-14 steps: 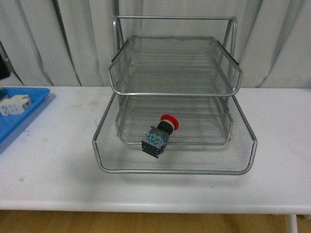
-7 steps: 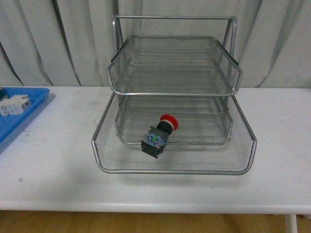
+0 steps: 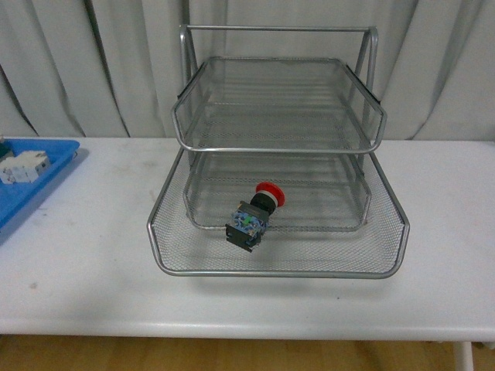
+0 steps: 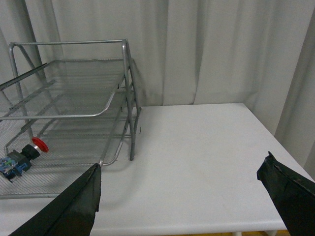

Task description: Place button on rack with both arms

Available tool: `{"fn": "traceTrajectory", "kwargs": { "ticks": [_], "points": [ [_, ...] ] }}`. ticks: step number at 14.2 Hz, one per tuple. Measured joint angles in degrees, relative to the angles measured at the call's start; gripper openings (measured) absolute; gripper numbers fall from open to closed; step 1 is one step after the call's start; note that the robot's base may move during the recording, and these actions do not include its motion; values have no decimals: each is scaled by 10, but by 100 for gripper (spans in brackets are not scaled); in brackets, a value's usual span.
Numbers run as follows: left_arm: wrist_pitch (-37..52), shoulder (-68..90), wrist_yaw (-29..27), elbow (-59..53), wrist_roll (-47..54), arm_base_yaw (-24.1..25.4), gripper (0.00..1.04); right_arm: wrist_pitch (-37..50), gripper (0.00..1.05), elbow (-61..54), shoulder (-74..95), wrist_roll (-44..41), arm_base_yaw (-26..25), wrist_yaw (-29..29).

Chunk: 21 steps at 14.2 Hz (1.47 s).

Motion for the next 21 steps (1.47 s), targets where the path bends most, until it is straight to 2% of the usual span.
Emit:
{"fn": "traceTrajectory", "kwargs": {
  "ticks": [9,14,16,19,21],
  "points": [
    [-195,-202,0,0,0,0,2,0,98,0,0,0,0,0],
    [-253,-260,0,0,0,0,2,0,98,0,0,0,0,0],
    [-360,-336,1,0,0,0,2,0,98,0,0,0,0,0],
    [-360,-357,0,0,0,0,2,0,98,0,0,0,0,0],
    [-358,-357,0,0,-1,0,22,0,98,0,0,0,0,0]
  ]
}}
